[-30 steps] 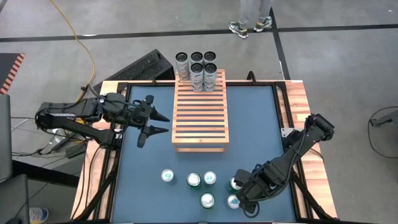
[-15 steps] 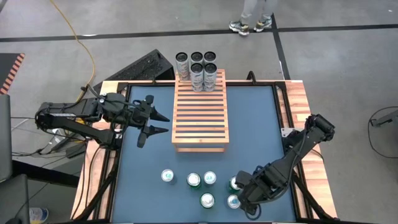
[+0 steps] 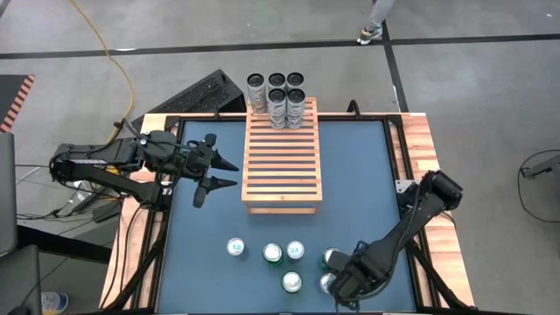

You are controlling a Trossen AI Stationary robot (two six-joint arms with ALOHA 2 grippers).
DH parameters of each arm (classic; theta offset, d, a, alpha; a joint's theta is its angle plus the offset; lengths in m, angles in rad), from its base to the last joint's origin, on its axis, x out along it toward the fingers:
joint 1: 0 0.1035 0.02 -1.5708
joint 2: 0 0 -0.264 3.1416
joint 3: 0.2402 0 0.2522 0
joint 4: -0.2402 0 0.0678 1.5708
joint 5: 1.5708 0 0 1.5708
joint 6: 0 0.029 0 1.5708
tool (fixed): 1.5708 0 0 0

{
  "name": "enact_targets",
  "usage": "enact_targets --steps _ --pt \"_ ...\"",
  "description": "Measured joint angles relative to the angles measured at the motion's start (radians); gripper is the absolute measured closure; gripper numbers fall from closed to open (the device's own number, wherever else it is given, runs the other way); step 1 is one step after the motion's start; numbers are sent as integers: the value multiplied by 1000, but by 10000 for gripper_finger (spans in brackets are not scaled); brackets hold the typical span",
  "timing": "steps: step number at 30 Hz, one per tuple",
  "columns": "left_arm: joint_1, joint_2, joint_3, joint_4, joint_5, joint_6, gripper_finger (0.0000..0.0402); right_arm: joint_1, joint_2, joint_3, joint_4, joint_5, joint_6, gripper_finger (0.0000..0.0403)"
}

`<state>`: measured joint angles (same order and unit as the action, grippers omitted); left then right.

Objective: Place canned beverage on shelf
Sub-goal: Put the white blue soda can on the shelf aligned to the other white blue soda can

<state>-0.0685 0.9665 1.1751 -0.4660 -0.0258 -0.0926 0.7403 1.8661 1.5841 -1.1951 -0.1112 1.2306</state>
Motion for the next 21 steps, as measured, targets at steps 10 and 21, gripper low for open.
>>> enact_targets --steps 10,21 --pt "0 0 0 0 0 1 235 8 21 1 6 31 14 136" --pt "0 0 0 -21 3 -8 235 36 20 52 -55 46 3 176"
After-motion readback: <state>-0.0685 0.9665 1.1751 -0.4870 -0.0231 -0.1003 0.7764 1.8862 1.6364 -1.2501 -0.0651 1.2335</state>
